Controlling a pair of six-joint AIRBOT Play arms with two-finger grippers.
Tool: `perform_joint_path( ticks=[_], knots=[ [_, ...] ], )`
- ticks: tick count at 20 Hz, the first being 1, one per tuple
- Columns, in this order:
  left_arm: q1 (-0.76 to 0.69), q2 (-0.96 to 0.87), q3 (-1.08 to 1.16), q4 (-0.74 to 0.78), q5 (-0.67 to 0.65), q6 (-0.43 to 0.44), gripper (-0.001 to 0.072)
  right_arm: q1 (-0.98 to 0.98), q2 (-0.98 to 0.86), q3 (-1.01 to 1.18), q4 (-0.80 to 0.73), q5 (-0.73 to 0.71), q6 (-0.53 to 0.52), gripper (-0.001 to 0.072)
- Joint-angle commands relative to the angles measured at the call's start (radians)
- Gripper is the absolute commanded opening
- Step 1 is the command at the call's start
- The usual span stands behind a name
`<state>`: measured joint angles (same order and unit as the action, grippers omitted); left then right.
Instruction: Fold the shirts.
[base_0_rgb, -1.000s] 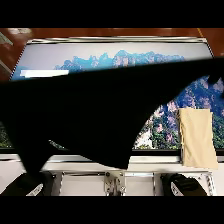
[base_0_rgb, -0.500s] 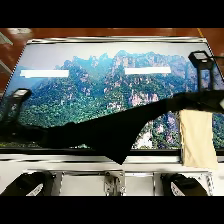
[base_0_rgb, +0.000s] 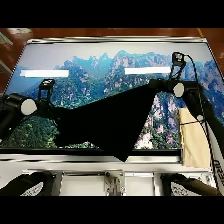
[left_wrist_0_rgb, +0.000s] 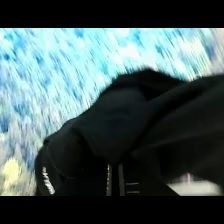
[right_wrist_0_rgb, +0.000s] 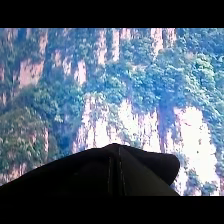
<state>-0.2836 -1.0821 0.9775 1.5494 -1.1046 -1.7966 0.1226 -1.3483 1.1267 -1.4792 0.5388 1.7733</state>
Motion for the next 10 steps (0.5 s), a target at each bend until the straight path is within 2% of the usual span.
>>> perform_joint_path(
  ticks=[1, 3, 5, 6, 7, 8, 9, 10],
  knots=[
    [0.101, -0.132, -0.003, -0.122, 0.24, -0.015, 0.004, -0.02, -0.086, -0.002, 0.041, -0.142, 0.142, 0.0063],
    [0.117, -0.186, -0.002, -0.237, 0.357, -0.015, 0.004, -0.004, -0.102, -0.002, 0.042, -0.106, 0.141, 0.0063],
    [0.116, -0.23, -0.002, -0.314, 0.402, -0.015, 0.0041, 0.017, -0.115, -0.002, 0.053, -0.044, 0.142, 0.0071],
    [0.116, -0.243, -0.002, -0.337, 0.394, -0.015, 0.0053, 0.025, -0.117, -0.002, 0.068, -0.021, 0.141, 0.0118],
    [0.118, -0.247, -0.002, -0.338, 0.375, -0.011, 0.0231, 0.03, -0.113, -0.002, 0.094, -0.008, 0.139, 0.0329],
    [0.133, -0.242, 0.008, -0.337, 0.323, 0.025, 0.0546, 0.028, -0.097, 0.002, 0.111, 0.019, 0.118, 0.0547],
    [0.166, -0.238, 0.041, -0.317, 0.216, 0.071, 0.071, 0.021, -0.065, 0.016, 0.108, 0.065, 0.056, 0.0584],
    [0.21, -0.238, 0.089, -0.274, 0.077, 0.124, 0.0713, 0.008, -0.027, 0.033, 0.1, 0.126, -0.02, 0.0584]
  ],
)
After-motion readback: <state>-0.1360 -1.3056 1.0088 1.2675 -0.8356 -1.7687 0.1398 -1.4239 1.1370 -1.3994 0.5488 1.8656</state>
